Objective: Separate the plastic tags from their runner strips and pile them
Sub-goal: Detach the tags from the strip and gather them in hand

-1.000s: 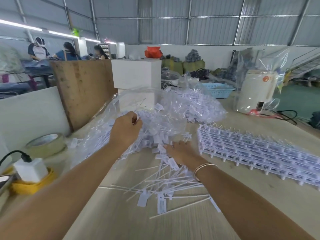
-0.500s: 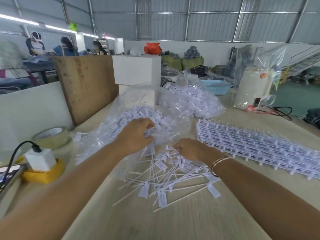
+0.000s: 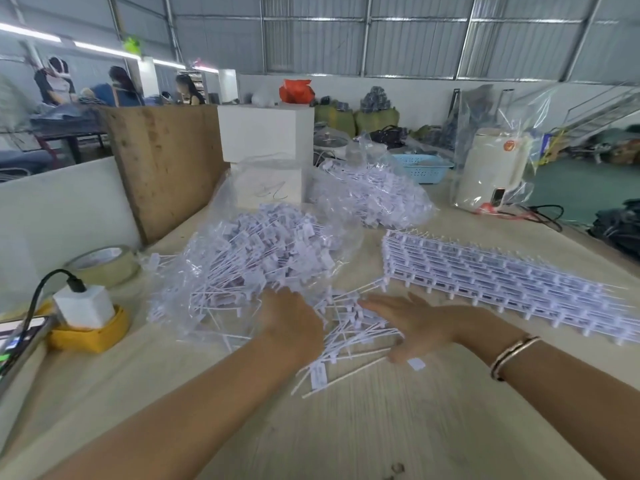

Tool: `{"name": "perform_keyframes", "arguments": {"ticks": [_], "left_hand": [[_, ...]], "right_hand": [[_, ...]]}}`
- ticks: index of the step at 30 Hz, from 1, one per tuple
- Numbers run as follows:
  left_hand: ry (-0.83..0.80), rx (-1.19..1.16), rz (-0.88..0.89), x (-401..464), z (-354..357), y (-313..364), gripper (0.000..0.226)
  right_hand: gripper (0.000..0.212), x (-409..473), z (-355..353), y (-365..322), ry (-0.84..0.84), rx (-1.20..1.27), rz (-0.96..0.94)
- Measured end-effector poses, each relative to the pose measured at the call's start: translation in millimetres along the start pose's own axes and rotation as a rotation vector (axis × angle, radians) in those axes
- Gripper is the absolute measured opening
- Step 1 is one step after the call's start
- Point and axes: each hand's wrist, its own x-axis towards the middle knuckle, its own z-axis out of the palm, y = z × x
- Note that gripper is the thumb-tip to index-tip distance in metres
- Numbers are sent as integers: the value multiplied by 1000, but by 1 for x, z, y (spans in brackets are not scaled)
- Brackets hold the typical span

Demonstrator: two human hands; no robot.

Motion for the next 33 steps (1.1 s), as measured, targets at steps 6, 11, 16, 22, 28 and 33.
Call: {"name": "perform_keyframes", "arguments": {"ticks": [6, 11, 16, 22, 28, 33], "left_hand": [[-12, -141, -71, 17, 17, 1, 54], [82, -323, 90, 18, 29, -12, 54], [92, -473, 253, 21, 32, -15, 44], [100, -662, 230, 29, 15, -19, 33], [81, -631, 382, 26, 9, 5, 41], [95, -1091, 270, 22, 7, -8, 20]], "right_hand": [[98, 32, -7, 3, 127, 38, -3], [83, 50, -29, 1, 126, 9, 34], [55, 29, -17, 0, 290, -141, -44], [96, 4, -2, 1, 316, -26, -21], [117, 13, -13, -23, 147, -175, -132], [111, 27, -25, -29, 56, -228, -128]]}}
